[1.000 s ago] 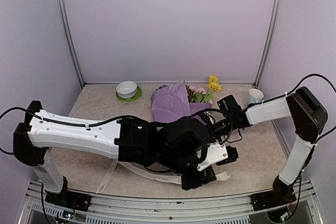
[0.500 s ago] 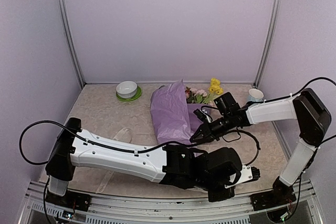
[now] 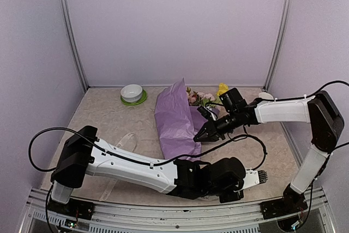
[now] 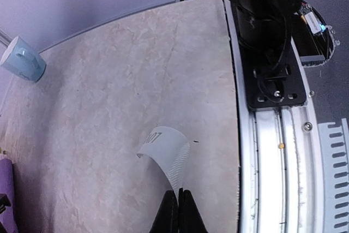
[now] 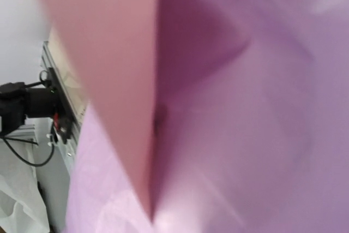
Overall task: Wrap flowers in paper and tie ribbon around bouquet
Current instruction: Place the right side of the ribbon at the center of the board.
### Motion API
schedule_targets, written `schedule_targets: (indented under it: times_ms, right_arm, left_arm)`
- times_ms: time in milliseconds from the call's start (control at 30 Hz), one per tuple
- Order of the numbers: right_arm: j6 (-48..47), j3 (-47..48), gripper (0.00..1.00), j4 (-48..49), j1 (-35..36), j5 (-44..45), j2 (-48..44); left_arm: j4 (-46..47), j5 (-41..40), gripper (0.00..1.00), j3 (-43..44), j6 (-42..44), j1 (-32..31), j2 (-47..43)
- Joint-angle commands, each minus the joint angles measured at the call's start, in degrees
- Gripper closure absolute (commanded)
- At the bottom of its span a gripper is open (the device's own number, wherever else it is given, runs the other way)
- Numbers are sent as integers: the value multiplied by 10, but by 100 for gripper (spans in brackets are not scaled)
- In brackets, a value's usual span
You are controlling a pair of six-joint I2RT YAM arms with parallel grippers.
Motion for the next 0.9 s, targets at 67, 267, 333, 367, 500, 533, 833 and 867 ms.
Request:
schedule_targets:
  times_ms: [67,267,333,367,500,533,833,867]
  right_arm:
    - [-42,82,100,-52,5,3,23]
    - [-31,115,100,-55,-5,6,39]
    - [-31,119,100,-58,-5,5,40]
    - [-31,118,100,-59,-5,2,43]
    - [-35,109,100,-57,-5,-14,54]
    - [-41,109,100,-62,-5,-12,56]
    - [-86,117,100,-95,-5,25,43]
    - [-89,116,100,-96,-5,28,40]
  left_arm:
    - [99,155,100,-12,83,73,-49]
    - [48,198,99,-26,163,108,-74]
    - [-8,221,96,-13,158,123,-90]
    - [-22,227,95,-16,153,127,-96]
    - [25,183,95,-72,171,118,-90]
    - [59,136,96,-87,180,116,-83]
    - [259,9,99,-121,247,145,-100]
    - [251,11,98,-113,262,142,-96]
